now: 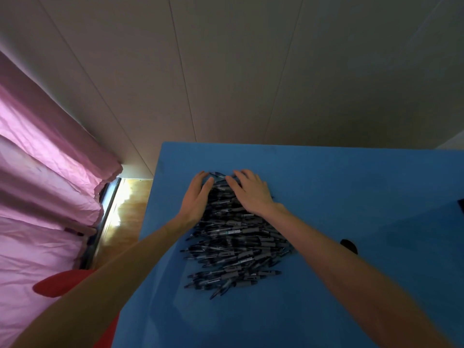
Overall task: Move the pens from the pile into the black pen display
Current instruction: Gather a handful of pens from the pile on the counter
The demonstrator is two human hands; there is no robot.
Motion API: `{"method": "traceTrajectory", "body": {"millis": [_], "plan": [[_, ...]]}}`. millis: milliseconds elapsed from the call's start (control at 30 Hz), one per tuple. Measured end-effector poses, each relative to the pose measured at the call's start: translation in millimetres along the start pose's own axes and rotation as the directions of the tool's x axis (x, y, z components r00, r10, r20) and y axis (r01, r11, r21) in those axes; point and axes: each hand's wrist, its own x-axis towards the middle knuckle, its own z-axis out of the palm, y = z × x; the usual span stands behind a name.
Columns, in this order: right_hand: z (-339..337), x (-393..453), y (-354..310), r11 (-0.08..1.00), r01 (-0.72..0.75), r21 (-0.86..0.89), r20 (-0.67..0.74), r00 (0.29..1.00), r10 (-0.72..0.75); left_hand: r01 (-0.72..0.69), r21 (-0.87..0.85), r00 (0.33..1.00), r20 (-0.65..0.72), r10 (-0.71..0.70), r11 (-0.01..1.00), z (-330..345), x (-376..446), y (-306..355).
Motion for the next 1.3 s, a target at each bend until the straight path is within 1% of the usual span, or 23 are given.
{"method": "traceTrajectory", "body": {"millis": [33, 100, 167, 233, 333, 367, 433, 500, 567, 700, 767, 833, 900, 933, 1000, 1133, 1233, 1300], "plan": [[-5, 4, 3, 0.999, -0.003, -0.036, -0.022, 1.0, 0.002, -0.007, 0.015, 1.0, 0.006, 0.007, 1.0, -2, 2, -1], [-12, 10, 11, 0.991, 0.043, -0.127, -0.041, 0.998, -0.048, -0.012, 0.057, 1.0, 0.014, 0.011, 0.998, -8, 4, -4], [-16, 14, 19, 0.984, 0.103, -0.147, -0.025, 0.994, -0.108, -0.016, 0.112, 1.0, 0.0, 0.016, 0.994, -12, 2, -9], [-19, 20, 22, 0.981, 0.136, -0.14, -0.015, 0.99, -0.14, 0.041, 0.147, 0.998, -0.06, -0.032, 0.988, -16, 0, -14], [-27, 33, 16, 0.977, 0.149, -0.151, 0.029, 0.989, -0.146, 0.104, 0.166, 0.985, -0.156, -0.078, 0.981, -14, -6, -20], [-29, 37, 13, 0.979, 0.145, -0.147, 0.035, 0.989, -0.141, 0.111, 0.158, 0.984, -0.157, -0.086, 0.981, -11, -10, -18], [-29, 43, 6, 0.981, 0.153, -0.12, 0.038, 0.988, -0.15, 0.098, 0.069, 0.991, -0.099, -0.091, 0.993, -2, -17, -9], [-22, 47, -6, 0.975, 0.212, -0.071, 0.073, 0.976, -0.207, 0.081, -0.029, 0.996, -0.046, -0.082, 0.996, 2, -18, -4], [-13, 48, -18, 0.966, 0.255, -0.039, 0.117, 0.961, -0.249, 0.073, -0.077, 0.997, -0.034, -0.075, 0.994, 4, -14, -4], [-10, 43, -18, 0.968, 0.246, -0.055, 0.079, 0.967, -0.241, 0.112, -0.141, 0.993, -0.021, -0.117, 0.984, -1, -14, -4], [-14, 39, -8, 0.971, 0.229, -0.063, 0.06, 0.972, -0.225, 0.08, -0.137, 0.995, -0.055, -0.088, 0.987, -7, -20, -5], [-17, 37, 1, 0.977, 0.206, -0.061, 0.067, 0.977, -0.202, 0.058, -0.076, 0.987, -0.142, -0.069, 0.995, -15, -24, -9], [-19, 35, 5, 0.98, 0.195, -0.048, 0.066, 0.979, -0.191, 0.119, -0.045, 0.969, -0.211, -0.126, 0.992, -22, -31, -16], [-20, 33, 6, 0.979, 0.2, -0.047, 0.061, 0.978, -0.197, 0.158, -0.049, 0.962, -0.219, -0.165, 0.986, -23, -35, -18], [-21, 31, 6, 0.974, 0.224, -0.038, 0.065, 0.973, -0.221, 0.187, -0.057, 0.963, -0.184, -0.194, 0.981, -19, -44, -18], [-22, 30, 5, 0.965, 0.258, 0.037, 0.091, 0.961, -0.261, 0.159, -0.144, 0.983, -0.074, -0.17, 0.977, 3, -47, -4], [-23, 30, 7, 0.969, 0.242, 0.042, 0.137, 0.96, -0.246, 0.122, -0.153, 0.988, -0.078, -0.136, 0.981, 9, -42, 4], [-25, 29, 11, 0.973, 0.218, 0.075, 0.147, 0.963, -0.227, 0.103, -0.139, 0.99, -0.084, -0.116, 0.985, 9, -38, 3]]}}
